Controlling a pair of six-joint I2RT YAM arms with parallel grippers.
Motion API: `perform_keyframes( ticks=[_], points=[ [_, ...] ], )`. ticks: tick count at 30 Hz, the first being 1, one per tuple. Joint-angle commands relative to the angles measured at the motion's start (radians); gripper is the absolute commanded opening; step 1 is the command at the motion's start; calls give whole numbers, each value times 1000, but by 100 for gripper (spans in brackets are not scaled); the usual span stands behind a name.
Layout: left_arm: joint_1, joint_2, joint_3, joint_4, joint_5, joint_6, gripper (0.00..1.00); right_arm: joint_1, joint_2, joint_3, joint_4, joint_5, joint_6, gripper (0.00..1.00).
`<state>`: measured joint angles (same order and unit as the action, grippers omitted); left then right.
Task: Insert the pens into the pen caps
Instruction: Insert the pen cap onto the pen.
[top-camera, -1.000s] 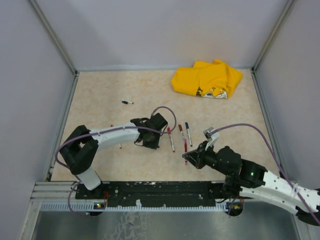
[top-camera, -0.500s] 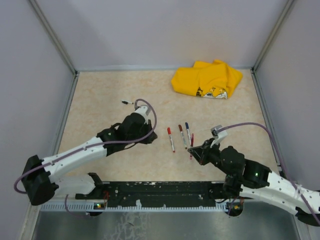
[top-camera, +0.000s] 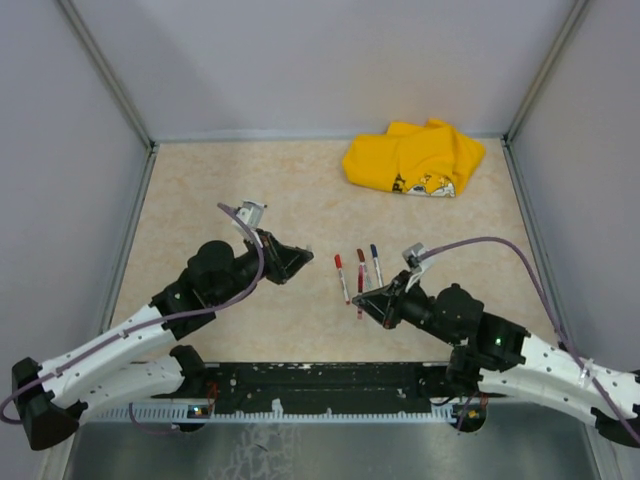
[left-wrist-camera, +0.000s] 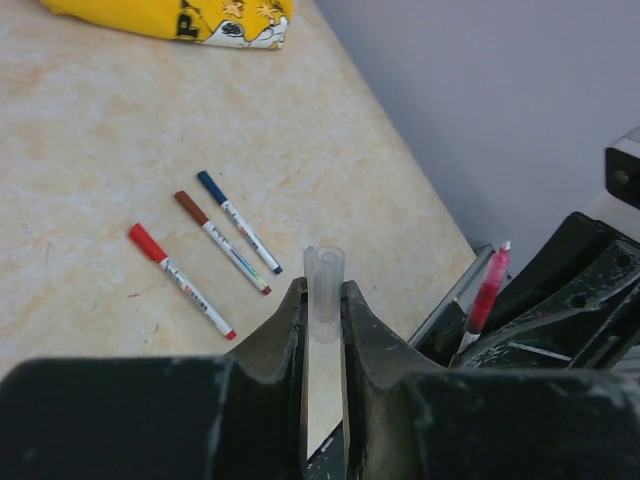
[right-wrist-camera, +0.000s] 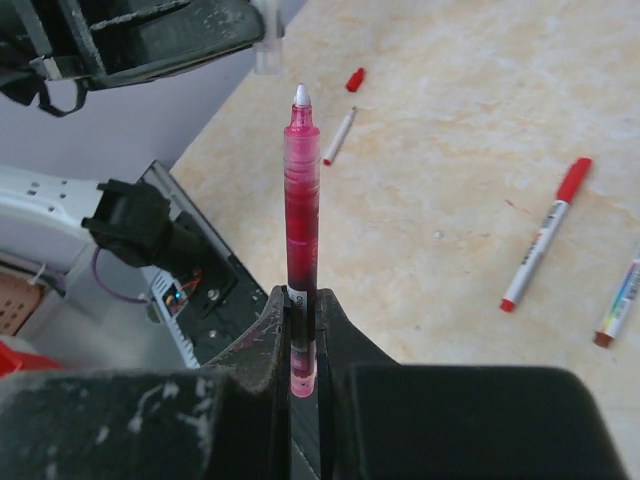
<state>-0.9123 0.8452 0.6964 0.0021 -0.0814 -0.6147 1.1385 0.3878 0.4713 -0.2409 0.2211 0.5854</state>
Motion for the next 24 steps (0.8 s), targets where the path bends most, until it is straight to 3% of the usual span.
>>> perform_keyframes(
  ticks=[1, 11, 24],
  points=[
    [3, -27, -37, 151, 108, -19, 0, 4, 99, 17, 211, -154, -44, 0],
    [3, -37, -67, 271, 170, -33, 0, 4, 320, 46, 374, -287, -23, 0],
    [3, -19, -89, 338, 224, -50, 0, 3, 337, 29, 454, -275, -1, 0]
  ],
)
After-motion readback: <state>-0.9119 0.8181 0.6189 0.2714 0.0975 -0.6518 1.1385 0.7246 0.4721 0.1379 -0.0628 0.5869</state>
